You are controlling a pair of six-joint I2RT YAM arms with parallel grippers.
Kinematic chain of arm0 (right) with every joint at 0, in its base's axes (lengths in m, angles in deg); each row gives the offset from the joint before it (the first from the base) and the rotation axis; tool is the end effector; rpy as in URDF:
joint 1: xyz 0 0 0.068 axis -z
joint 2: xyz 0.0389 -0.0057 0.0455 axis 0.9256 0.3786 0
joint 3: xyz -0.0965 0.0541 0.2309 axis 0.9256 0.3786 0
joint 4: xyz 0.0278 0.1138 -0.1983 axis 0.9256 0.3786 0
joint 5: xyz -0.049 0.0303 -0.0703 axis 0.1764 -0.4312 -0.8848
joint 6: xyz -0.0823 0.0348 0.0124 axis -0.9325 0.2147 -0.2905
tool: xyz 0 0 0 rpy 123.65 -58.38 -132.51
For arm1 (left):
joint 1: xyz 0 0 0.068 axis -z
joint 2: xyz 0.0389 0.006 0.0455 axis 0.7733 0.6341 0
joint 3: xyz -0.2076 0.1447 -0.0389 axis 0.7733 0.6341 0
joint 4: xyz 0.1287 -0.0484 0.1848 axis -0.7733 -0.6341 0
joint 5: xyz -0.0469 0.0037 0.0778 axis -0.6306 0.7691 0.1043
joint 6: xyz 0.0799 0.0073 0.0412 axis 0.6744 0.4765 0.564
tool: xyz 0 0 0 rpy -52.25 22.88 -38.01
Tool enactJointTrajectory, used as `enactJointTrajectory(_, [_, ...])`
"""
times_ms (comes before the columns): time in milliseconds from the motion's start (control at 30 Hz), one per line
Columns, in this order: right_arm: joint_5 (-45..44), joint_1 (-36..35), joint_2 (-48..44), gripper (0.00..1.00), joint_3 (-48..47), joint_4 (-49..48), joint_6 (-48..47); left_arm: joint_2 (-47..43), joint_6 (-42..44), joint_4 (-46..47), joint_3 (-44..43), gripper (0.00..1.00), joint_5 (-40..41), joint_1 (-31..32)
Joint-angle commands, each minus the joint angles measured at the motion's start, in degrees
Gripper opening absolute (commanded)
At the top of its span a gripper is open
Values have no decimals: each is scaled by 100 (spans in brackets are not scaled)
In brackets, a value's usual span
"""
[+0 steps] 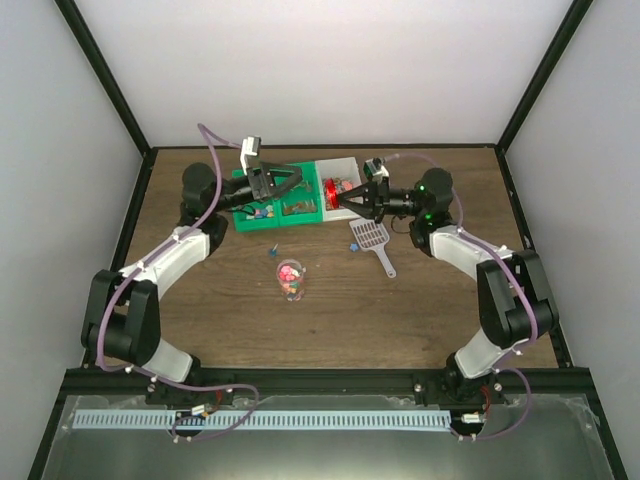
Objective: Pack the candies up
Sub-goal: Pick up the bottle lid at the center of the board.
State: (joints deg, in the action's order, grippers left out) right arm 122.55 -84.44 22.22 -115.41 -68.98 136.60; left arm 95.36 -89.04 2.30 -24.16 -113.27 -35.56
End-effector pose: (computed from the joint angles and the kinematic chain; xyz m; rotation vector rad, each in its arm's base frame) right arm 0.2932 0.1675 0.2936 -0.1851 2.0345 2.1435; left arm 0.3011 -0.1518 0.3370 0.2764 1.6989 -1.7879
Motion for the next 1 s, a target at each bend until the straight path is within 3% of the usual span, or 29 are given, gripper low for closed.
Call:
enactJointTrajectory(0, [152,-2,179,1,-16,-1827,1123,178,-91,556,-147,100,-251,266])
enactJointTrajectory(100, [130,-7,290,1,-41,-2382,1483,290,286,92,-287,100,-262,364])
enactJointTrajectory(467, [100,-17,602,1,-174,-2661,1743,418,1037,-913,-614,99,-223,473])
enactJointTrajectory(967, [96,-43,1054,1,-267,-3373,2221,542,1033,-971,-547,100,-244,618])
